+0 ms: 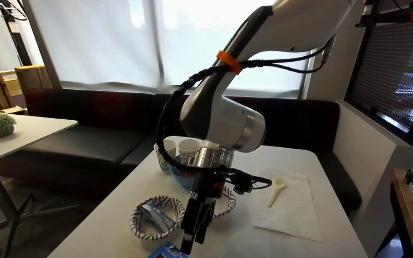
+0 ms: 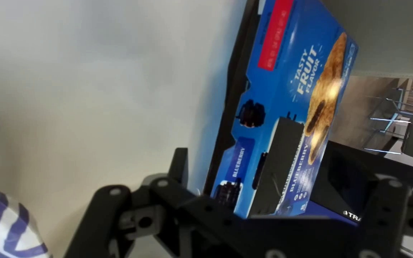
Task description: Move the box to the right
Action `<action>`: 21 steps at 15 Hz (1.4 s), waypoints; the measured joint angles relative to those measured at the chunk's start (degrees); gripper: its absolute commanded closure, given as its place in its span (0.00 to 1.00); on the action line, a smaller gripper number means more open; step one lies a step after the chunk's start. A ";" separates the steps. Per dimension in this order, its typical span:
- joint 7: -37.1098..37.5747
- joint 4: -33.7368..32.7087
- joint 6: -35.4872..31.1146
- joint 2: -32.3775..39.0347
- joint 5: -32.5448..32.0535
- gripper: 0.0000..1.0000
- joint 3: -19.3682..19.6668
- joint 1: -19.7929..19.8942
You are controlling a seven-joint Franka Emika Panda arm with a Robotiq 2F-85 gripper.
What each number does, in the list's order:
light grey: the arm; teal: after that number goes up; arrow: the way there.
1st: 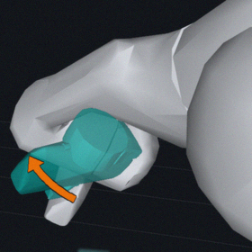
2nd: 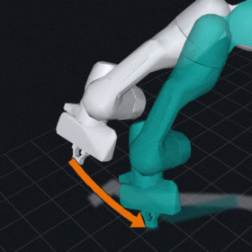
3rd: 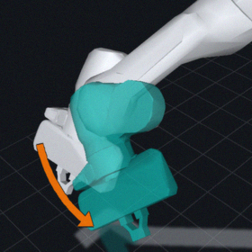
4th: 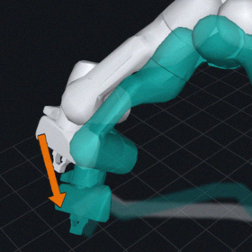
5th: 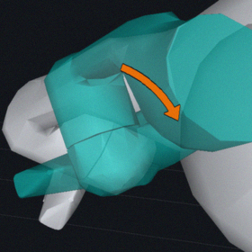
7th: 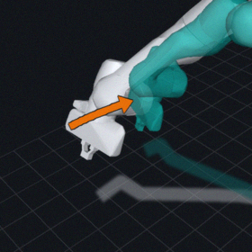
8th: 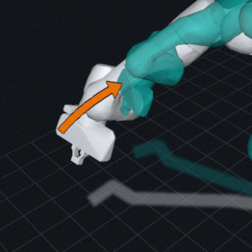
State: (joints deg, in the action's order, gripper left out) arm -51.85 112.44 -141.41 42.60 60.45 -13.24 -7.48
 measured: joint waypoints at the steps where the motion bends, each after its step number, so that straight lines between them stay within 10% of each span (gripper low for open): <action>1: -0.33 -0.22 0.28 0.36 0.00 0.12 -0.20 0.31; 8: -2.17 -1.23 3.86 1.24 0.01 0.51 -1.48 1.52; 21: -2.31 -4.68 5.63 5.22 0.01 0.36 -1.47 2.24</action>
State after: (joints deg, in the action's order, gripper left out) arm -54.17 107.76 -135.78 47.82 60.46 -14.71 -5.24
